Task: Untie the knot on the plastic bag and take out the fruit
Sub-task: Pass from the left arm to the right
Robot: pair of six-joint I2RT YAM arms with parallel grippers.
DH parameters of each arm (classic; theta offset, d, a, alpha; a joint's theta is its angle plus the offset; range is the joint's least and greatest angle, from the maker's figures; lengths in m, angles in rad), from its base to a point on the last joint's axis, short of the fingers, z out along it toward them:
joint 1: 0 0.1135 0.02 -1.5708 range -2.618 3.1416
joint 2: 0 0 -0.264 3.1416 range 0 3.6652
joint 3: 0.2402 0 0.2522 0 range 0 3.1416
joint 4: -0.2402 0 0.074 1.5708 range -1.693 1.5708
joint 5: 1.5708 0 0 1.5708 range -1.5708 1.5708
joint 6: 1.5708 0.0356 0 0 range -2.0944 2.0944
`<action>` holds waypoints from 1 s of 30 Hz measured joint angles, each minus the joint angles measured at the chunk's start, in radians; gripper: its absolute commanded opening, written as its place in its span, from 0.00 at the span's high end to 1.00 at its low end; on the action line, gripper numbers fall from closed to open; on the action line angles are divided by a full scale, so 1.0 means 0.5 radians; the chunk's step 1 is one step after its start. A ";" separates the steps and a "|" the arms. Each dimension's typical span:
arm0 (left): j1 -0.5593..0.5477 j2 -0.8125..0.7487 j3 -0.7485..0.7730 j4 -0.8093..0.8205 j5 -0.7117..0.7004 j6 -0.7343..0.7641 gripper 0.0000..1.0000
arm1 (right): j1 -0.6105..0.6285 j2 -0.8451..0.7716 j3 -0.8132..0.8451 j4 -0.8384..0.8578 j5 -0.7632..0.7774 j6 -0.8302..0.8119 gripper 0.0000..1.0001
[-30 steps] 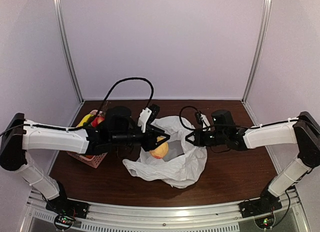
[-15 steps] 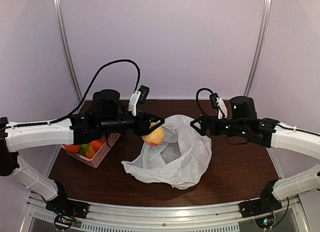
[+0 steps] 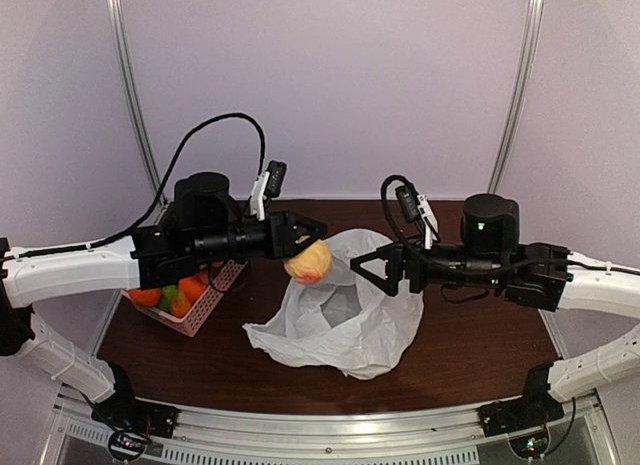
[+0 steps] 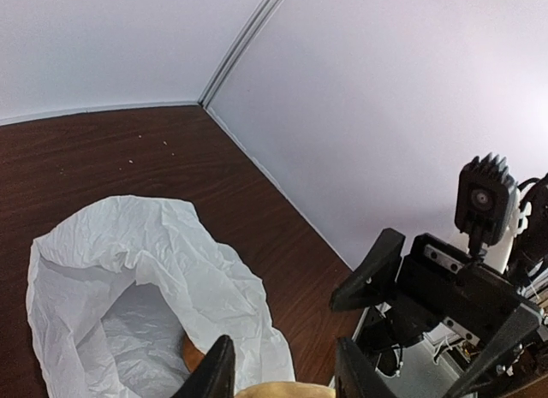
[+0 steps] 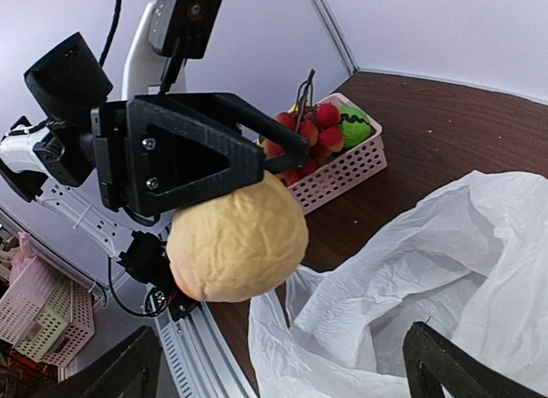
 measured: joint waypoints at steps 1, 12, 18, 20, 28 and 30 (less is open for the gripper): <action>0.000 -0.005 -0.007 0.005 -0.001 -0.018 0.79 | 0.041 0.053 0.005 0.060 -0.014 0.034 0.00; 0.000 -0.021 -0.042 0.063 0.014 -0.113 0.78 | 0.294 0.485 0.246 0.233 0.093 0.155 0.00; 0.000 -0.021 -0.042 0.083 0.050 -0.143 0.78 | 0.294 0.562 0.293 0.211 0.172 0.126 0.04; 0.000 -0.021 -0.042 0.092 0.063 -0.153 0.78 | 0.294 0.589 0.308 0.212 0.174 0.118 0.09; 0.000 -0.016 -0.045 0.115 0.101 -0.183 0.52 | 0.298 0.608 0.307 0.248 0.173 0.129 0.30; 0.002 -0.016 -0.061 0.151 0.111 -0.199 0.34 | 0.298 0.605 0.299 0.253 0.175 0.128 0.32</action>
